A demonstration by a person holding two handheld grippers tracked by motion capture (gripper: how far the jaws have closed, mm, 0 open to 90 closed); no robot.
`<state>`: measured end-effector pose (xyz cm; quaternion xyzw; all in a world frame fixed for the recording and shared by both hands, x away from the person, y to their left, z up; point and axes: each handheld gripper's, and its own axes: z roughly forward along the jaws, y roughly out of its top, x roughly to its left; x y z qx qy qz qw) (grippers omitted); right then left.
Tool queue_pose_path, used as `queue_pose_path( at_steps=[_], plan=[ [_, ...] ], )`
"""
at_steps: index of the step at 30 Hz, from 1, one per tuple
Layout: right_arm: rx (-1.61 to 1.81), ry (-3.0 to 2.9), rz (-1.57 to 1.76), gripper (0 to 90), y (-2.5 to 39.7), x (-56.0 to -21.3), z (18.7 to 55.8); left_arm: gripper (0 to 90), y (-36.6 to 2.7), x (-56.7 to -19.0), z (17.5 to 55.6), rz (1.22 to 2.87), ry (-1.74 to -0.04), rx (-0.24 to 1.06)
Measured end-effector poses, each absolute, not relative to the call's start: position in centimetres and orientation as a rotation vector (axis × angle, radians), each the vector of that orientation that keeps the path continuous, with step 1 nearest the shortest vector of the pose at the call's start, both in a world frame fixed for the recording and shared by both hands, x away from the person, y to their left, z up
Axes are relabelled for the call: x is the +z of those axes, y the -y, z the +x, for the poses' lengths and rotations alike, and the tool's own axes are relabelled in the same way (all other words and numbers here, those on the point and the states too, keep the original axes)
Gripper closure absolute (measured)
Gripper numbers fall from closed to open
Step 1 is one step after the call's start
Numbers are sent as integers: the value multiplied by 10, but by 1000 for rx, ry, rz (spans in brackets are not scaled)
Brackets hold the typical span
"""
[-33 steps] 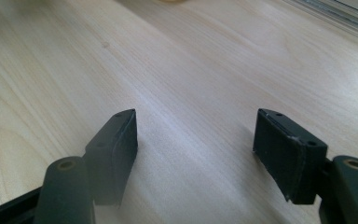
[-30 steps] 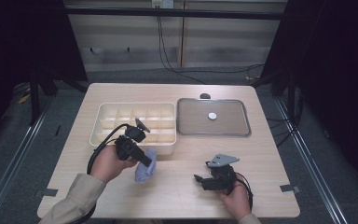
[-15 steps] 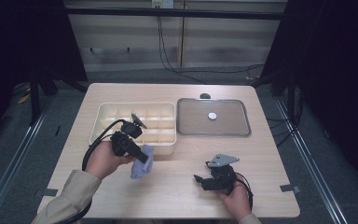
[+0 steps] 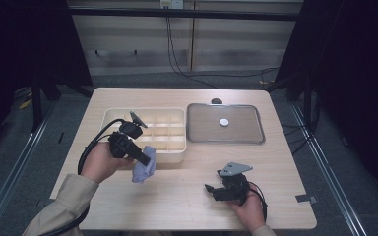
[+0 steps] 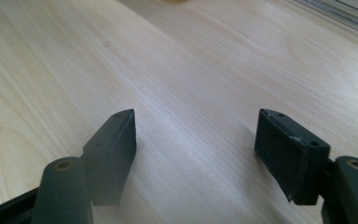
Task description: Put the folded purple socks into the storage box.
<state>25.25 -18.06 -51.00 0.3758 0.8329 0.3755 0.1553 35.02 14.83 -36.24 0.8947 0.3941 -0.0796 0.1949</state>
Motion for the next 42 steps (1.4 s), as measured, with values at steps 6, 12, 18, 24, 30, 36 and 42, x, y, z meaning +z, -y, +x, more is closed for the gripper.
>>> queue_pose_path(
  at_steps=[6,12,18,24,30,36,42],
  plan=[
    [1076,-2386,1074,291,181,-510,253,763,-152,-356,353,2506,-1110,-218],
    [1076,-2386,1074,291,181,-510,253,763,-158,-350,357,2500,-1122,-212],
    [1077,-2385,1073,291,181,-510,253,762,-164,-347,360,2488,-1135,-203],
    [1077,-2385,1070,291,181,-510,253,762,-169,-344,365,2486,-1139,-209],
    [1077,-2385,1074,291,181,-510,253,761,-174,-343,369,2476,-1158,-207],
    [1077,-2385,1073,291,181,-510,253,761,-179,-344,373,2470,-1174,-196],
    [1077,-2386,1072,289,181,-510,253,761,-186,-345,378,2465,-1195,-190]
  ],
)
